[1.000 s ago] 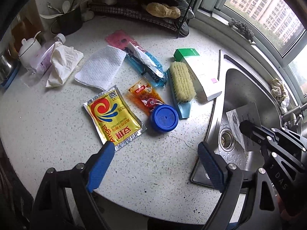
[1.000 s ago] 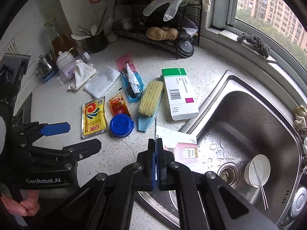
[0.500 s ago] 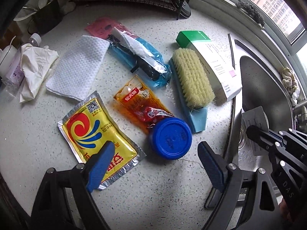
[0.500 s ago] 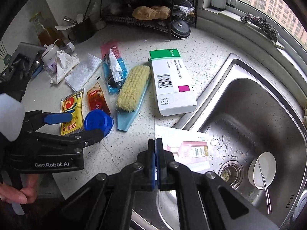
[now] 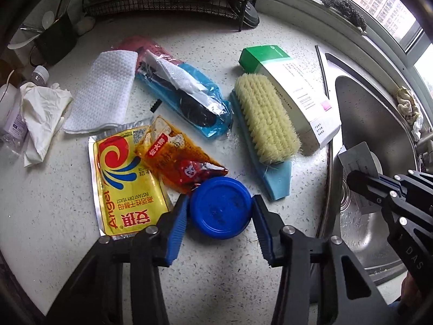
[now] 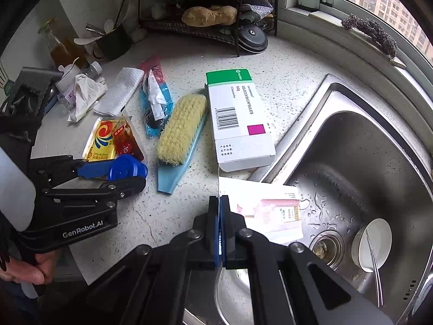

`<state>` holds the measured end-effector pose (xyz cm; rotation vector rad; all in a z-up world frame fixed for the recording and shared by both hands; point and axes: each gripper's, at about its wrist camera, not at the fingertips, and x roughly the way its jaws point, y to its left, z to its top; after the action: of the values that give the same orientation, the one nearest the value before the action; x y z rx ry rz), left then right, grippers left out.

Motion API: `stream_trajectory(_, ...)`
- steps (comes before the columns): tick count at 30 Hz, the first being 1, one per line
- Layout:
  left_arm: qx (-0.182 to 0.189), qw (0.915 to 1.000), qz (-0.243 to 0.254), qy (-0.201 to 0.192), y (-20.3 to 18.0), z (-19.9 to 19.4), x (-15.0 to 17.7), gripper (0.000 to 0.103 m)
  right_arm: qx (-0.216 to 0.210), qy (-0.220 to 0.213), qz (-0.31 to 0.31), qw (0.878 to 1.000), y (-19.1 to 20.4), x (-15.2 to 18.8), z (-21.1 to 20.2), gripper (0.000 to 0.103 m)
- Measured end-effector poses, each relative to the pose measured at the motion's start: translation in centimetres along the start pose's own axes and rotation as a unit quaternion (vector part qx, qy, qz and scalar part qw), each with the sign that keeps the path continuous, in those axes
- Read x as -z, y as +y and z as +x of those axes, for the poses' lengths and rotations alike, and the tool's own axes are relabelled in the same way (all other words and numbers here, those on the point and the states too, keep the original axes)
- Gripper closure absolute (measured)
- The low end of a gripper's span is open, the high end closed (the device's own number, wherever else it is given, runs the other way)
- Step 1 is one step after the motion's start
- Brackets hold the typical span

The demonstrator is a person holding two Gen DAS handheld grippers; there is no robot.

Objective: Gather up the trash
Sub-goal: 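Grasp the white paper packet with the right tool while the left tool grasps the blue lid, then carry the lid and packet down and drop them into the red bin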

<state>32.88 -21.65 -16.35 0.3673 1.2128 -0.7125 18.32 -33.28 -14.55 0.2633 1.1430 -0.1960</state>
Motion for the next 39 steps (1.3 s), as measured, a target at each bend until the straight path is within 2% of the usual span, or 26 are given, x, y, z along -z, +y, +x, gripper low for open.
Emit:
stream_trajectory(10, -0.014, 0.9993, -0.025, -0.026, 1.6, -4.7, 3.5, 0.059, -0.005, -0.018, -0.023, 1.000, 1.8, 0.3, -1.9, 0.102)
stream_trajectory(22, -0.031, 0.9926, -0.093, -0.072, 5.5, -12.4, 10.7, 0.059, -0.050, -0.057, -0.088, 0.993, 8.6, 2.3, -6.0, 0.102)
stream_trajectory(31, -0.055, 0.9850, -0.137, -0.090, 8.5, -16.4, 18.6, 0.059, -0.090, -0.063, -0.127, 0.986, 14.7, 6.2, -7.9, 0.102)
stream_trajectory(39, -0.064, 0.9808, -0.167, -0.078, 10.2, -18.0, 27.0, 0.059, -0.112, -0.041, -0.151, 0.981, 19.0, 11.6, -8.4, 0.102)
